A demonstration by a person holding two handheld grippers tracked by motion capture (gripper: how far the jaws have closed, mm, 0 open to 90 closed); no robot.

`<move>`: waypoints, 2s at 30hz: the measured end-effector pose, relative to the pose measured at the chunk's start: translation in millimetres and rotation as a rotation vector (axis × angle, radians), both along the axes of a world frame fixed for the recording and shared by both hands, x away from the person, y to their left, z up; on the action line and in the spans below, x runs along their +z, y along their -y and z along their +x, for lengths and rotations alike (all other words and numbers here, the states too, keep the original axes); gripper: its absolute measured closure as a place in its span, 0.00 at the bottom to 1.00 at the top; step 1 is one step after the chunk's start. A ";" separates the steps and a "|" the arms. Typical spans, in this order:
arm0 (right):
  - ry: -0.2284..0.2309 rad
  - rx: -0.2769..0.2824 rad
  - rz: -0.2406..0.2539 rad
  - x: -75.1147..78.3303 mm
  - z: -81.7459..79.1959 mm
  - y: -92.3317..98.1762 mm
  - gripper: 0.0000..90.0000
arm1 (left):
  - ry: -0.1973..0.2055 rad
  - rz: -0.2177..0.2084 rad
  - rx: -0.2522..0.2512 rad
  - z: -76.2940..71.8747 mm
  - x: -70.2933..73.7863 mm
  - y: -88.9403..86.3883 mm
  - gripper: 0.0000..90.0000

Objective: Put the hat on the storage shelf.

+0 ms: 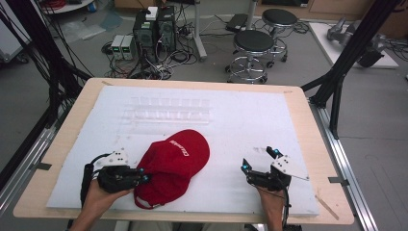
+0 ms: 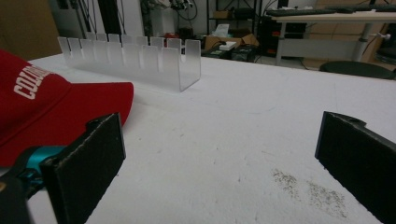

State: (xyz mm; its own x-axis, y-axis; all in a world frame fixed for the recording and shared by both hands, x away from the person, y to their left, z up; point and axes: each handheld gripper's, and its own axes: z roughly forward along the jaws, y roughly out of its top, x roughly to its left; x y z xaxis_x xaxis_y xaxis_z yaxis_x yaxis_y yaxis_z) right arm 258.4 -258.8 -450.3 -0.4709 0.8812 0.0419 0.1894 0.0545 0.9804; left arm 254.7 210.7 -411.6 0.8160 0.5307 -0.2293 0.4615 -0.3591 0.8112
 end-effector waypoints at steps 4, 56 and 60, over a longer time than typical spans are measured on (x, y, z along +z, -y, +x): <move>-0.002 0.008 -0.003 0.0 -0.4 -0.1 0.00 | 0.002 0.009 -0.018 2.1 3.8 -1.6 0.95; 0.006 0.508 -0.047 84.3 32.5 -89.3 0.01 | 0.209 0.073 -0.239 52.5 127.7 7.9 0.95; -0.008 0.559 -0.056 88.5 38.8 -104.3 0.01 | 0.204 0.073 -0.244 53.8 126.7 8.9 0.95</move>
State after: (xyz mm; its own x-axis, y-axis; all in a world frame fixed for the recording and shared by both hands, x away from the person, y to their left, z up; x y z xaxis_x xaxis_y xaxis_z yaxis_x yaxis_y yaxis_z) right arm 297.2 -154.5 -361.8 -0.8667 0.4988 0.0077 0.1238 0.2001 0.9719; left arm 308.5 201.8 -284.8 0.9462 0.3232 -0.0164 0.1854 -0.4997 0.8461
